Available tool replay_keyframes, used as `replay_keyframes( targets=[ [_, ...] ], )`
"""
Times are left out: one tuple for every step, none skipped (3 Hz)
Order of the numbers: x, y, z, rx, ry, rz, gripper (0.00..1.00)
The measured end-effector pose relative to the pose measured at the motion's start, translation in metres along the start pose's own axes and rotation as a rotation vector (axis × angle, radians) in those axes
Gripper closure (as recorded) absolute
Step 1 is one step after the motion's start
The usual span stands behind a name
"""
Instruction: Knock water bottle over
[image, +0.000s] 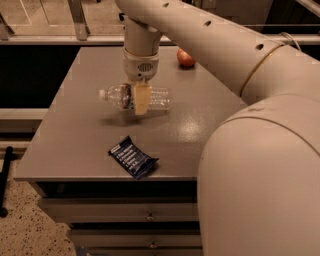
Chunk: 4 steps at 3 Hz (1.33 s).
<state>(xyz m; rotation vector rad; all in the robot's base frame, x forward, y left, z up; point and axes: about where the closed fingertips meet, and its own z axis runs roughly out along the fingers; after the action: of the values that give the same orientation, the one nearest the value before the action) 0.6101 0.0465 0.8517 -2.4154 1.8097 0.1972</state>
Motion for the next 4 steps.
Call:
replay_keyframes(
  targets=[
    [-0.006,0.003,0.008,-0.011,0.001,-0.016,0.15],
    [-0.008,0.005,0.012,-0.013,0.005,-0.020,0.00],
    [-0.006,0.006,0.010,-0.007,0.005,-0.012,0.00],
    [0.004,0.008,0.004,0.012,-0.006,0.023,0.00]
  ],
)
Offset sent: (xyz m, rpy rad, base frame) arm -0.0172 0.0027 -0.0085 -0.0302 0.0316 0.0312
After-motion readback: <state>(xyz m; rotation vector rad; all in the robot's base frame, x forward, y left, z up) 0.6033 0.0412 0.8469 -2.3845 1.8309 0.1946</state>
